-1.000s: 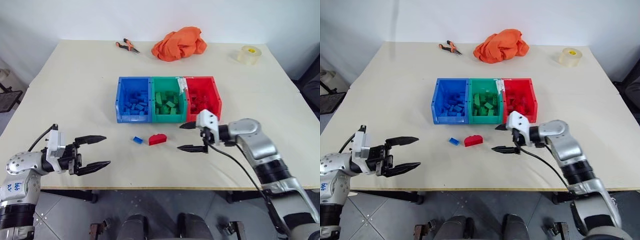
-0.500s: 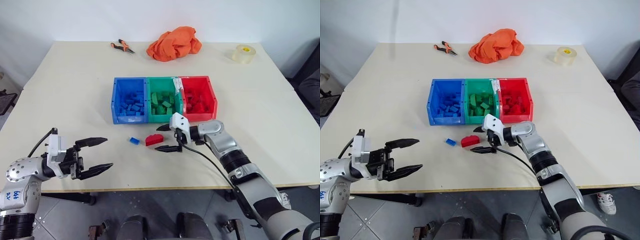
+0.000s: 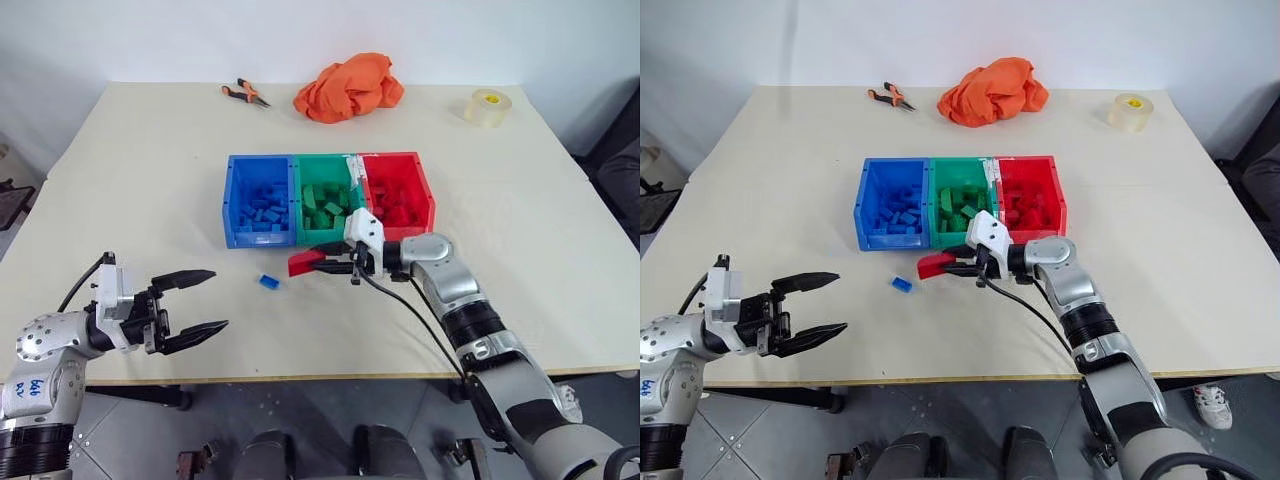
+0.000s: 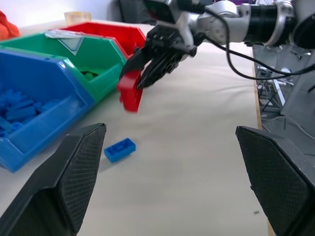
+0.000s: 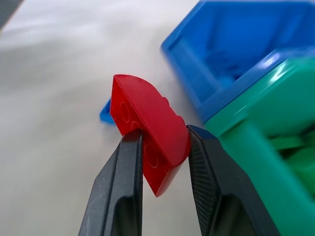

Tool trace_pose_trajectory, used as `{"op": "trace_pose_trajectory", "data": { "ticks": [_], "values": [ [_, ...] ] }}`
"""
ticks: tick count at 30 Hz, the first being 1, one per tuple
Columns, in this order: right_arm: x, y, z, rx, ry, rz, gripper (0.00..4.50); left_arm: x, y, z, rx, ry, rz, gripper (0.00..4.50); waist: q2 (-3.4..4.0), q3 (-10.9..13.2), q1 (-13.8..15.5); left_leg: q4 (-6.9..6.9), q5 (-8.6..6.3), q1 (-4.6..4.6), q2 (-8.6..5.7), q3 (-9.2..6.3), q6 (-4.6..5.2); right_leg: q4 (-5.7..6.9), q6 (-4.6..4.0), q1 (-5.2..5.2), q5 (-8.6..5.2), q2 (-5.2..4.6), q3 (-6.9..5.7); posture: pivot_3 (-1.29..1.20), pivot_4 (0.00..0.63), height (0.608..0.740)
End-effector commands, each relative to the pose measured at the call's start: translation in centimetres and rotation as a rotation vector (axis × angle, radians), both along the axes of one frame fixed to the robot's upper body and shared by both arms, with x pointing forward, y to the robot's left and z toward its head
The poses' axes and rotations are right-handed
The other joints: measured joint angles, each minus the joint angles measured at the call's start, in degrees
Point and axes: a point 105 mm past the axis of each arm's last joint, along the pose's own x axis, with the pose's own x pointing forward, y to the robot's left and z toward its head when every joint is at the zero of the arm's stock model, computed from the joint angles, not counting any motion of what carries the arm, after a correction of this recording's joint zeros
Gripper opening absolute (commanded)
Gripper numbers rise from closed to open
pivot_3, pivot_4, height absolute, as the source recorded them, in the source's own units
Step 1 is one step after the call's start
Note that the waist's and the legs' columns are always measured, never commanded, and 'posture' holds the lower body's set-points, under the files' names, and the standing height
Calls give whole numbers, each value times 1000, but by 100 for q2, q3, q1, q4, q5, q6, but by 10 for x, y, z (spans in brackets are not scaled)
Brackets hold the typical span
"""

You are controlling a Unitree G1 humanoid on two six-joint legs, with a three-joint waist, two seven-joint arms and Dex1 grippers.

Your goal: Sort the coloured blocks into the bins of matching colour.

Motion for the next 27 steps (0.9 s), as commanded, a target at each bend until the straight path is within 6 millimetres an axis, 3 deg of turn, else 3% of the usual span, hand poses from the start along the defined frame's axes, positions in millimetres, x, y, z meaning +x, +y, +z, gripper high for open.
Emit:
{"op": "trace_pose_trajectory", "data": {
  "ticks": [1, 6, 10, 13, 14, 23, 27],
  "values": [
    [6, -31, 36, 63, -67, -124, 882, 3, -4, 6, -8, -27, -6, 4500, 0, 0, 6, 0, 0, -1, -2, 0, 0, 0, 0, 0, 0, -2, 0, 0, 150, 740],
    [38, -91, 66, 49, -132, -376, 882, 10, -8, 6, -18, -27, -9, 4500, 1, 1, -15, -2, -1, 0, -1, 8, -1, -8, 0, 0, 0, 0, -1, 0, 150, 740],
    [60, -111, 73, 26, -153, -486, 882, 15, -9, 6, -20, -20, -13, 4500, 1, 1, -55, -8, 0, 4, 5, 18, -2, -13, -3, -2, -2, 7, -2, 0, 150, 740],
    [75, -112, 70, 10, -139, -538, 882, 20, -13, 5, -21, -17, -16, 4500, 1, 1, -72, -11, 0, 3, 6, 27, -3, -15, -4, -5, -2, 8, -1, 0, 150, 740],
    [78, -111, 68, 4, -133, -543, 1598, 21, -14, 5, -19, -15, -15, 4500, 1, 1, -72, -10, 0, 4, 6, 27, -3, -13, -4, -5, -2, 8, -1, 0, 150, 740],
    [74, -104, 76, -4, -196, -473, 4480, 28, -13, -4, 28, 70, 57, 4500, 2, 1, -23, -4, 2, -1, 2, 19, 0, -12, -2, -1, -1, 3, 0, 0, 150, 740],
    [48, -94, 74, -11, -201, -299, 4480, 30, -15, -7, 51, 112, 75, 4500, 3, 2, -10, -4, 2, -2, 3, 13, 0, -13, -2, -1, -1, 3, 1, 0, 150, 740]
  ]
}}
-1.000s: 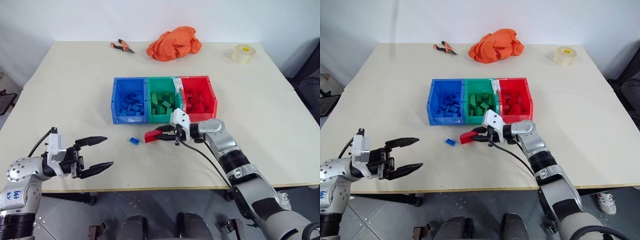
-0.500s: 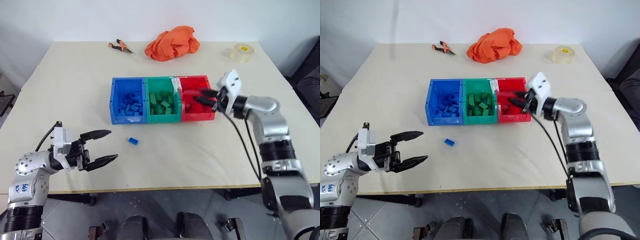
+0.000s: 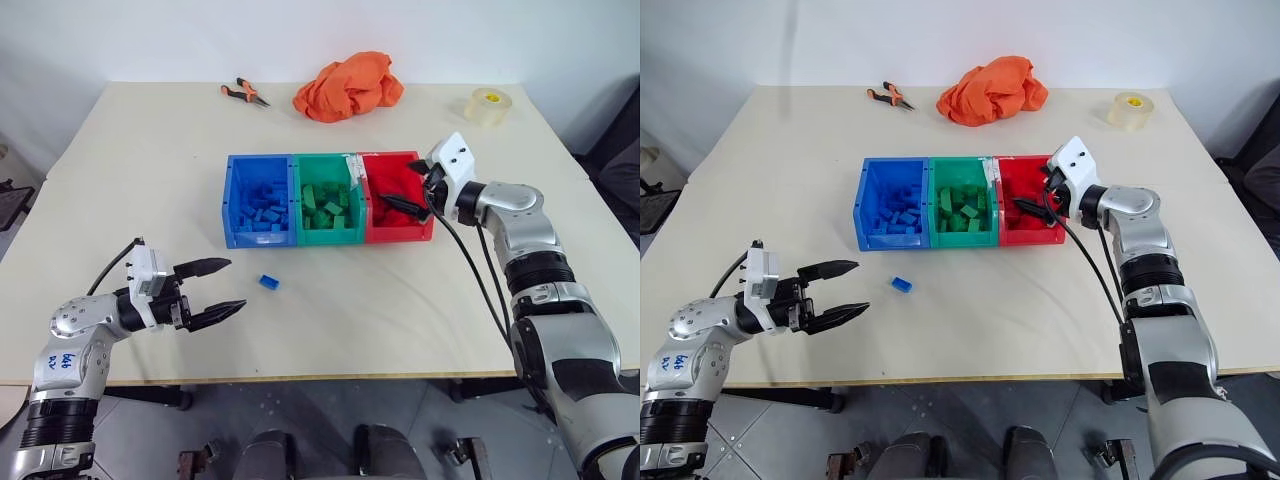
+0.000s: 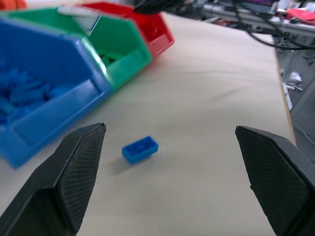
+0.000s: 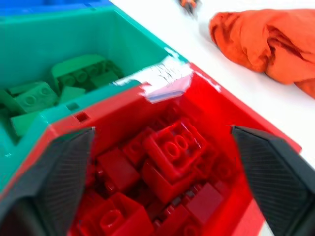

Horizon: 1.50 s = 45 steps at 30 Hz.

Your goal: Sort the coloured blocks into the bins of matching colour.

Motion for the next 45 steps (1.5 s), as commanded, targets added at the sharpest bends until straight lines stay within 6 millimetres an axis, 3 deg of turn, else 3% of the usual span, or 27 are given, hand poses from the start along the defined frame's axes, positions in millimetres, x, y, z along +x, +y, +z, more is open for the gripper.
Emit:
{"op": "trace_pose_trajectory", "data": {
  "ticks": [1, 5, 11, 14, 19, 22, 26, 30, 36, 42, 45],
  "values": [
    [-30, 7, 12, -12, -45, 179, 4480, 1, -2, 5, 43, 0, 2, 4500, -1, -1, 13, 0, 0, 0, 0, -3, 0, 0, 0, 1, 0, 0, -1, 0, 150, 740],
    [-72, -2, -13, -85, 52, 341, 4480, 1, 5, 12, 36, -25, 27, 4500, -2, -1, 41, 2, -1, 2, -2, -12, 1, 2, 2, 9, 1, -1, -3, 0, 150, 740],
    [-119, -52, -46, -217, 236, 415, 4480, -20, 32, 9, 63, 16, 115, 4500, 0, 0, 11, -4, -1, 1, -1, 0, 2, -34, 2, 15, 1, -1, -4, 0, 150, 740],
    [-123, -72, -47, -230, 267, 389, 4480, -44, 49, -1, 90, 72, 191, 4500, 0, 0, -43, -6, -4, 5, 11, 15, -2, -51, 0, 18, 0, 1, -2, 0, 150, 740],
    [-117, -70, -36, -187, 242, 413, 4480, -72, 67, -13, 147, 200, 307, 4500, 5, 3, -2, -5, -6, 7, 26, 22, -9, -63, -5, 19, -3, -13, 4, 0, 150, 740],
    [-111, -64, -35, -180, 232, 428, 4480, -78, 74, -12, 164, 191, 392, 4500, 4, 3, 30, -2, -8, 6, 20, 15, -10, -63, -7, 20, -3, -38, 22, 0, 150, 740],
    [-105, -56, -33, -174, 220, 446, 4480, -72, 58, -7, 164, 169, 388, 4500, 5, 3, 86, -2, -12, 4, 1, -1, -3, -62, -8, 20, -4, -69, 33, 0, 150, 740],
    [-102, -51, -31, -169, 205, 457, 4480, -53, 17, -7, 134, 181, 314, 4500, 7, 3, 142, -2, -11, 1, -4, -1, 0, -60, -8, 22, -4, -72, 32, 0, 150, 740],
    [-102, -46, -30, -159, 191, 456, 4480, -16, -28, -12, 69, 180, 273, 4500, 8, 0, 152, 0, -8, 2, -7, 2, 4, -60, -4, 31, -2, -53, 7, 0, 150, 740],
    [-105, -44, -32, -143, 182, 438, 4480, 19, -54, -40, 88, 192, 271, 4500, 8, -4, 170, 8, -6, 6, -4, 12, 6, -58, 1, 35, 1, -1, -12, 0, 150, 740],
    [-107, -44, -32, -137, 178, 427, 4480, 30, -58, -46, 124, 176, 281, 4500, 8, -3, 178, 11, -6, 3, -3, 15, 6, -59, 2, 34, 1, 0, -11, 0, 150, 740]
  ]
}}
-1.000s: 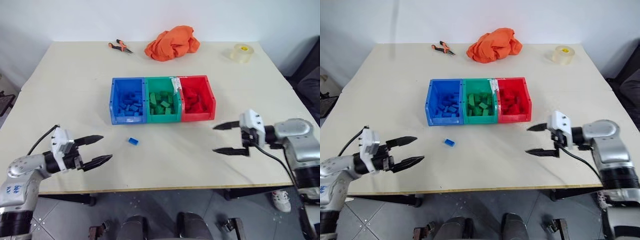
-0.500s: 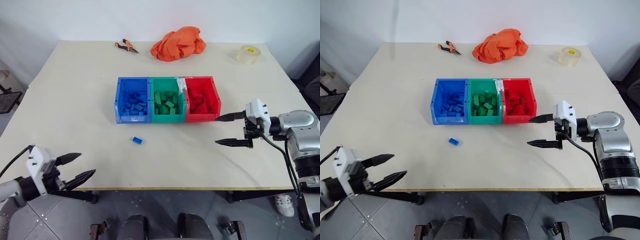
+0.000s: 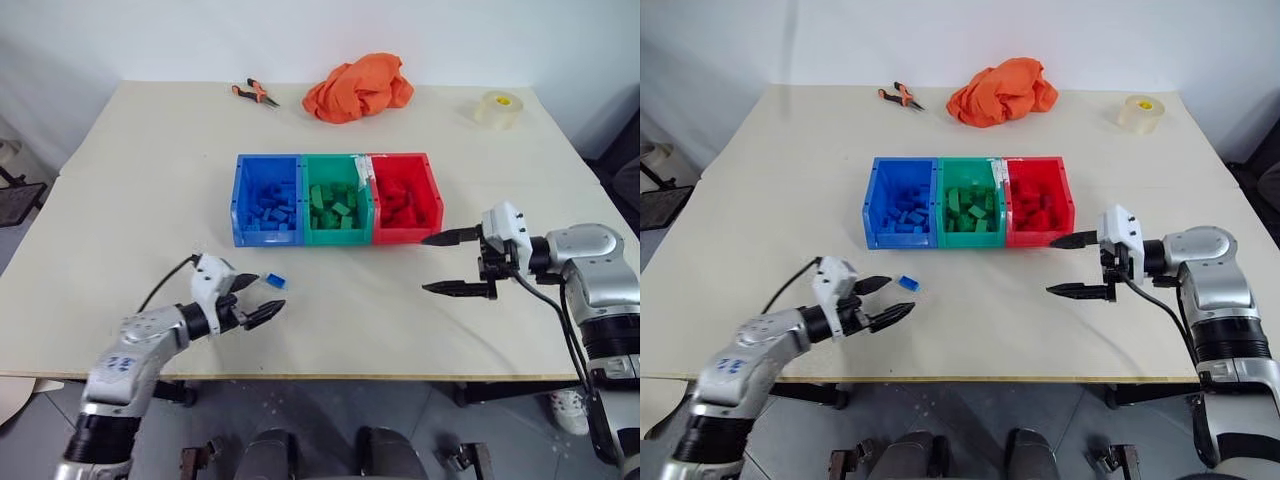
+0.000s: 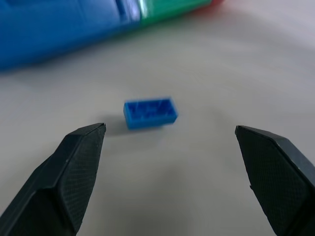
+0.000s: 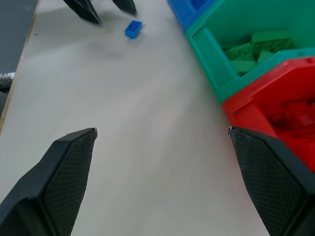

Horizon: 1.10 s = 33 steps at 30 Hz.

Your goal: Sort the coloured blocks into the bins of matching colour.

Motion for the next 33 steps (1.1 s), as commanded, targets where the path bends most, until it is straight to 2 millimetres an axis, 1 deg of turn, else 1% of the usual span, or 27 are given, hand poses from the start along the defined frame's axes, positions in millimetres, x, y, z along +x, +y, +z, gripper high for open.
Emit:
{"op": "trace_pose_trajectory", "data": {
  "ticks": [1, 3, 4, 7, 11, 14, 17, 20, 22, 25, 27, 30, 31, 33],
  "values": [
    [-2, -1, 16, 27, -59, -14, 4480, 13, -1, -4, 60, -37, 20, 4500, 0, 0, 10, 2, 0, 2, 0, 0, 0, 1, 1, 0, 0, -1, 0, 0, 150, 740],
    [-3, -1, 16, 32, -62, -23, 4480, 18, -1, -4, 65, -48, 35, 4500, 0, 0, 10, 3, 1, 2, 0, 0, 1, 1, 1, 2, 0, 0, 1, 0, 150, 740],
    [-3, -2, 16, 32, -60, -28, 4480, 19, -5, -4, 65, -58, 24, 4500, 1, -1, 12, 3, 1, 2, 0, 0, 1, 0, 1, 2, 0, -1, 1, 0, 150, 740],
    [-4, -3, 14, 28, -56, -39, 4480, 22, -14, -11, 81, -49, -13, 4500, 1, -1, 42, 5, 1, 2, 0, -2, 1, 0, 1, 4, 0, 0, -1, 0, 150, 740],
    [-5, -5, 15, 31, -57, -46, 4480, 26, -19, -17, 109, -27, -28, 4500, 1, -2, 100, 8, 1, 5, -3, 1, 3, -1, 5, 7, 2, -2, 2, 0, 150, 740],
    [-6, -7, 15, 34, -60, -53, 4500, 26, -19, -18, 129, -17, -26, 3915, 1, -2, 129, 10, 2, 5, -3, 0, 3, -1, 5, 8, 3, -2, 2, 0, 150, 740],
    [-6, -8, 15, 37, -61, -60, 4500, 25, -19, -18, 144, -29, -32, 3032, 2, -2, 129, 9, 1, 5, -4, 0, 3, -1, 6, 8, 3, -2, 2, 0, 150, 740],
    [-6, -9, 15, 38, -62, -67, 4500, 24, -19, -18, 148, -31, -37, 2059, 2, -3, 128, 9, 2, 5, -4, -1, 3, -1, 6, 8, 3, -2, 2, 0, 150, 740],
    [-7, -10, 16, 39, -63, -71, 4500, 22, -19, -19, 151, -30, -44, 1515, 2, -3, 128, 9, 2, 5, -4, 0, 3, -1, 6, 8, 3, -2, 2, 0, 150, 740],
    [-6, -11, 17, 43, -69, -81, 4500, 21, -20, -17, 153, -42, -50, 1501, 2, -3, 128, 9, 2, 5, -4, -1, 3, -1, 6, 9, 3, -2, 2, 0, 150, 740],
    [-5, -12, 17, 47, -73, -88, 4500, 22, -25, -12, 145, -66, -59, 1501, 2, -3, 128, 9, 2, 5, -3, -1, 3, -1, 6, 9, 3, -2, 2, 0, 150, 740],
    [-5, -14, 18, 49, -79, -99, 4500, 22, -37, 6, 129, -127, -89, 1501, 1, -2, 133, 9, 2, 4, -3, -1, 3, -1, 6, 8, 3, -2, 2, 0, 150, 740],
    [-5, -15, 18, 51, -83, -103, 4500, 23, -43, 17, 113, -157, -94, 1501, 1, -2, 138, 9, 2, 3, -4, -1, 4, -2, 6, 8, 3, -2, 1, 0, 150, 740],
    [-5, -16, 19, 60, -93, -119, 4500, 32, -53, 53, 68, -265, -61, 1501, -7, 3, 162, 11, 2, -1, -5, -4, 4, -3, 7, 8, 4, -2, 0, 0, 150, 740]
  ]
}}
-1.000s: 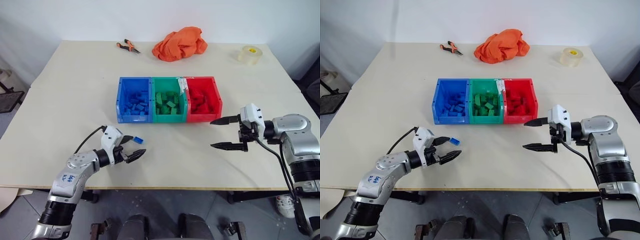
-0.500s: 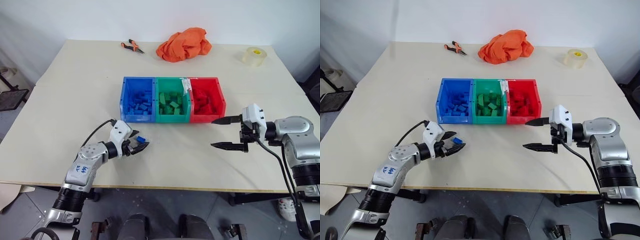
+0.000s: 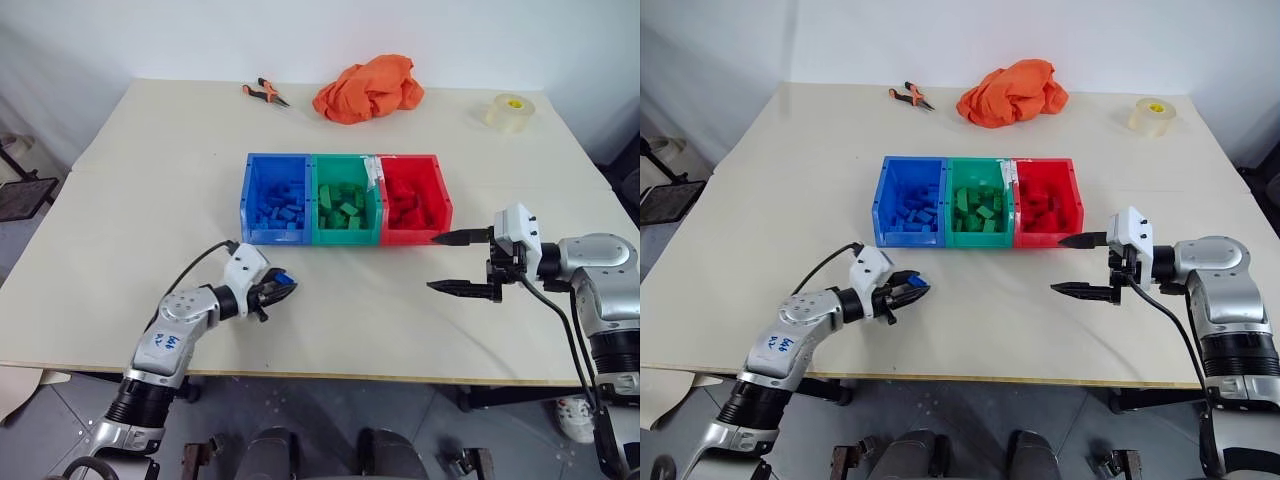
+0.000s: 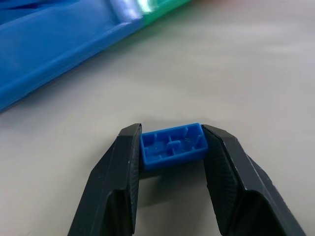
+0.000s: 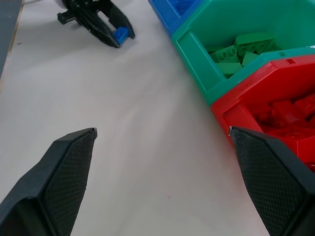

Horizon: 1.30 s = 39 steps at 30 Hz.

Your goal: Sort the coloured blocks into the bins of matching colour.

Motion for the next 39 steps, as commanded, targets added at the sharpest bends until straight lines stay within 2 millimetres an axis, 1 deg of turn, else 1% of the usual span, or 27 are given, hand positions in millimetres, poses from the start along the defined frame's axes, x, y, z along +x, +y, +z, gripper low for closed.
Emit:
{"op": "trace_pose_trajectory", "data": {
  "ticks": [1, 3, 5, 7, 9, 12, 14, 16, 21, 24, 25, 27, 28, 30, 32, 35, 39],
  "values": [
    [-3, -7, 16, 19, -74, -30, 4500, 13, -19, 66, -65, -218, 12, 1501, -8, 5, 27, 5, 1, -6, 0, -9, 1, 0, 1, 0, 1, 1, -4, 0, 150, 740],
    [-4, -8, 16, 27, -81, -43, 4500, 23, -18, 86, -85, -279, 58, 1501, -9, 5, 16, 7, 1, -10, -1, -8, 2, -2, 4, 0, 2, 1, -2, 0, 150, 740],
    [-5, -9, 14, 36, -84, -56, 4500, 44, -11, 106, -86, -353, 132, 1501, -9, 5, 4, 2, 1, -3, -2, -4, 2, -3, 5, 2, 3, 2, -1, 0, 150, 740],
    [-7, -9, 12, 41, -86, -65, 4500, 61, -6, 118, -81, -396, 183, 1501, -9, 5, 5, 0, 2, 2, -1, -5, 2, -1, 5, 4, 2, 8, -4, 0, 150, 740],
    [-7, -9, 11, 47, -87, -73, 4500, 75, -2, 118, -56, -406, 219, 2240, -8, 4, -18, -2, 3, 2, -2, 6, 0, -6, 5, 3, 3, 9, -2, 0, 150, 740],
    [-9, -10, 11, 54, -94, -89, 4500, 95, 2, 120, -35, -408, 268, 3163, -9, 5, -6, -4, 3, 2, -1, 9, 0, -4, 5, -1, 3, 12, -4, 0, 150, 740],
    [-10, -11, 10, 56, -95, -97, 4500, 100, 0, 125, -43, -415, 266, 3789, -13, 7, -3, -4, 4, 0, -2, 8, 1, -4, 6, -2, 3, 11, -4, 0, 150, 740],
    [-11, -12, 10, 56, -94, -103, 4500, 101, -4, 127, -38, -430, 239, 4467, -17, 9, 6, -3, 4, -3, -2, 8, 1, -4, 7, -4, 4, 10, -3, 0, 150, 740],
    [-11, -13, 9, 56, -93, -110, 4500, 100, -6, 126, -47, -423, 218, 4491, -18, 10, 2, -2, 5, -4, -5, 4, 2, -3, 11, -3, 6, 8, -2, 0, 150, 740],
    [-11, -13, 10, 53, -95, -102, 4500, 84, -12, 126, -81, -406, 111, 4491, -18, 10, -6, -2, 5, -3, -3, 5, 2, -3, 11, -3, 6, 11, -3, 0, 150, 740],
    [-11, -13, 10, 53, -95, -101, 4500, 76, -11, 127, -113, -386, 69, 4491, -18, 10, -8, -2, 5, -3, -3, 5, 2, -3, 11, -3, 6, 10, -2, 0, 150, 740],
    [-10, -13, 12, 52, -95, -97, 4500, 55, -8, 126, -133, -375, -34, 4491, -18, 10, -23, -2, 5, -3, -1, 5, 2, -2, 11, -4, 6, 10, -1, 0, 150, 740],
    [-9, -15, 12, 49, -95, -95, 4500, 39, -2, 121, -130, -361, -97, 4491, -17, 9, -52, -3, 5, -3, 1, 5, 2, -1, 11, -6, 6, 11, -1, 0, 150, 740],
    [-8, -20, 14, 40, -91, -96, 4500, 9, 24, 105, -86, -303, -168, 4491, -15, 8, -156, -8, 6, 0, 7, 8, -2, 0, 10, -9, 5, 15, 2, 0, 150, 740],
    [-7, -27, 14, 34, -78, -106, 4500, -10, 48, 95, -58, -243, -186, 4491, -12, 8, -173, -14, 8, 6, 12, 9, -6, 3, 4, -12, 2, 17, 3, 0, 150, 740],
    [-5, -39, 13, 32, -58, -129, 4500, -26, 81, 91, -55, -188, -162, 4491, -15, 10, -144, -8, 9, 2, 14, 8, -8, -1, 0, -11, 0, 16, 1, 0, 150, 740],
    [-2, -54, 8, 23, -32, -162, 4500, -40, 119, 84, -48, -134, -112, 4491, -13, 10, -93, -6, 6, 0, 5, -5, -3, -1, 0, -5, 0, 2, 0, 0, 150, 740]
  ]
}}
